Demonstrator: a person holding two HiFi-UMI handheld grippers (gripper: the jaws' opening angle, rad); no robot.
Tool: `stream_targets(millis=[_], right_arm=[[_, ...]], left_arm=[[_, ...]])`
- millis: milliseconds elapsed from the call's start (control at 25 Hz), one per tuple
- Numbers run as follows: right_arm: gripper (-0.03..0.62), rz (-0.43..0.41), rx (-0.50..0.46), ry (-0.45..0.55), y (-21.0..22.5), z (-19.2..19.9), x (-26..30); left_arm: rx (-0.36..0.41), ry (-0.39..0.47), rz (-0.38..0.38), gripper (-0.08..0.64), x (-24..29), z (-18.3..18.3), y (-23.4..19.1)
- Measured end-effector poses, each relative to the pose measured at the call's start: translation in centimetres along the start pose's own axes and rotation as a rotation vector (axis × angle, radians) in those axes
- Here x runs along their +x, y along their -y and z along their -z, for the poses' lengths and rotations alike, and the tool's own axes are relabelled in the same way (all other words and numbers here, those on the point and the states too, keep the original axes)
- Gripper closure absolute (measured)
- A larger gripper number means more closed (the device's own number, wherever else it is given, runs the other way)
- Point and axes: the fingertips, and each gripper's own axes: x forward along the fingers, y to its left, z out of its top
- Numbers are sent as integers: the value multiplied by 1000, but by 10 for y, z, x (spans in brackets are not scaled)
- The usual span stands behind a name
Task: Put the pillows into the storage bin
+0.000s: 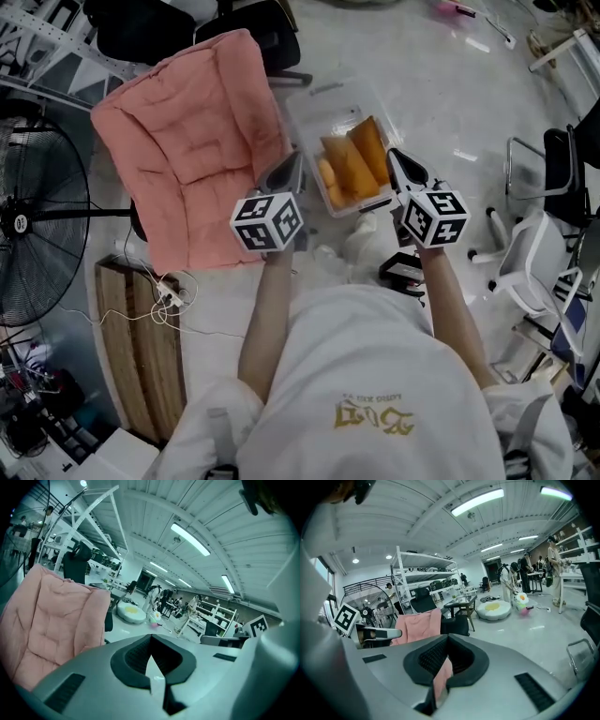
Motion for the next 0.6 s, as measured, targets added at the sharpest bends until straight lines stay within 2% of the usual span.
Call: stream_targets(millis=[600], right_arm=[[580,-23,70,-26,6,17,-6]], left_arm=[[-19,-2,-32,545,-12,11,-10]])
